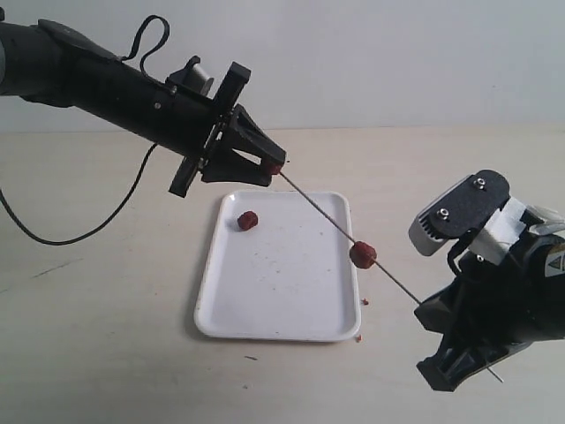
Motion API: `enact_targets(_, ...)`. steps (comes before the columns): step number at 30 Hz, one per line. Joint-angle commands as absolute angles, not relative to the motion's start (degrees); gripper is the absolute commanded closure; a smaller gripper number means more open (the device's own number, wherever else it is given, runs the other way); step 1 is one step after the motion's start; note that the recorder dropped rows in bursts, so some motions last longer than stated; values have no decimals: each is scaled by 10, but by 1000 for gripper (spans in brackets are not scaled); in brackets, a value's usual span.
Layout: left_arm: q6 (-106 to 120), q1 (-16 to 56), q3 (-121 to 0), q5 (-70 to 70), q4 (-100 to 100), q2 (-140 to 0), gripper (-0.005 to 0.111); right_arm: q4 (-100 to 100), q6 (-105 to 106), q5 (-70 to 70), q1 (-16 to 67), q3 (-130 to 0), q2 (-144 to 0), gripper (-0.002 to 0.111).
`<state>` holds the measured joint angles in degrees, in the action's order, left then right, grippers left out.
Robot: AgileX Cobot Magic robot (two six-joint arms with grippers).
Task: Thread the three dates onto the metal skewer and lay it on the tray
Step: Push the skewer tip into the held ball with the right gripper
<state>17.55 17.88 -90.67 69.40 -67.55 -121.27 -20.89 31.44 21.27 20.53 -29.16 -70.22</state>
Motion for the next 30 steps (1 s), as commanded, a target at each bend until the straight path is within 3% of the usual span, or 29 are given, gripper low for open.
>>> enact_targets(1,175,179,-904,700,-680,-1204,72,-206,334,201,203,-313,-708,108)
enact_targets(30,175,179,-904,700,-680,-1204,72,-207,330,208,203,-324,-734,108)
